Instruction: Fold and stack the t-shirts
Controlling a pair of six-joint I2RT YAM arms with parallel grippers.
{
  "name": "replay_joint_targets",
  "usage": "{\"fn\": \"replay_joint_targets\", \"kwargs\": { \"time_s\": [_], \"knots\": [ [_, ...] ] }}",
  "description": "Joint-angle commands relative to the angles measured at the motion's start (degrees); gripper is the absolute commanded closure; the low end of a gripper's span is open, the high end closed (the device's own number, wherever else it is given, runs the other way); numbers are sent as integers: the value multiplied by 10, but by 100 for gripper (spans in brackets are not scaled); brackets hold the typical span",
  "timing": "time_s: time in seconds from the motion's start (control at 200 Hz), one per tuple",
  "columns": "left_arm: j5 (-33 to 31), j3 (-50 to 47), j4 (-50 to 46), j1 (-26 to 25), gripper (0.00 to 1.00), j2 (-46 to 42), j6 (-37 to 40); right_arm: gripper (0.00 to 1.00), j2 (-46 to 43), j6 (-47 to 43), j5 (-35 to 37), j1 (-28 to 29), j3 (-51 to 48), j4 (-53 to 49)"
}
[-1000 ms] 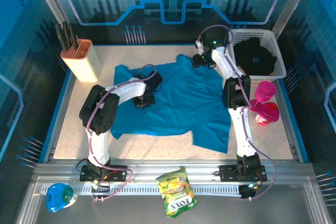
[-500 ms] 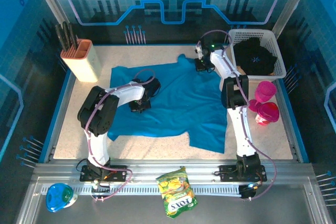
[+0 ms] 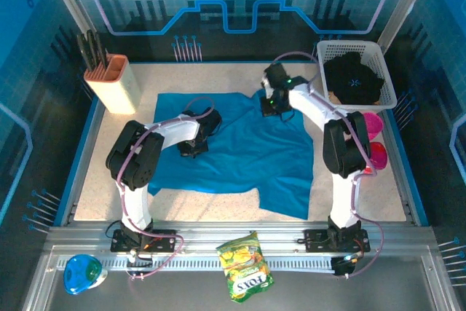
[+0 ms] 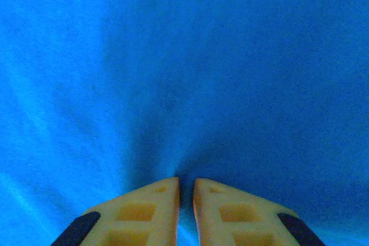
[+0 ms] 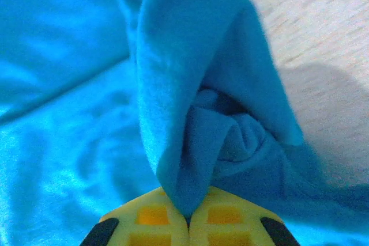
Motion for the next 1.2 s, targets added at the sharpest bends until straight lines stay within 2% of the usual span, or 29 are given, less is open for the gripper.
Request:
{"fn": "replay_joint_targets", "kwargs": {
  "time_s": [0.0,0.07,0.145,0.27,0.41,0.5,0.64,0.806,1.046,1.196],
  "knots": [
    [34,-22,-2,-1,82,20,-8,83,-7,90,-17,32,-76,41],
    [33,-21,0,-1,80,20,-6,67,-15,113,-39,51,-99,53],
    [32,-21,0,-2,79,19,-6,58,-21,115,-41,66,-97,40],
    [34,-22,2,-2,78,15,-5,52,-52,101,-6,65,-65,-12],
    [34,-26,3,-2,78,8,-7,47,-92,82,39,39,-42,-43],
    [35,-28,3,-2,77,6,-6,48,-82,69,50,-1,-22,-49],
    [37,-29,3,-2,77,1,-5,56,-8,55,42,-71,34,-68],
    [32,-35,5,-2,77,-3,-4,66,47,51,24,-104,38,-70],
    [33,-26,5,-2,76,8,0,74,-41,64,-23,-90,-121,4],
    [32,-24,5,-2,76,8,2,75,-121,67,-8,-63,-205,17]
  ]
}}
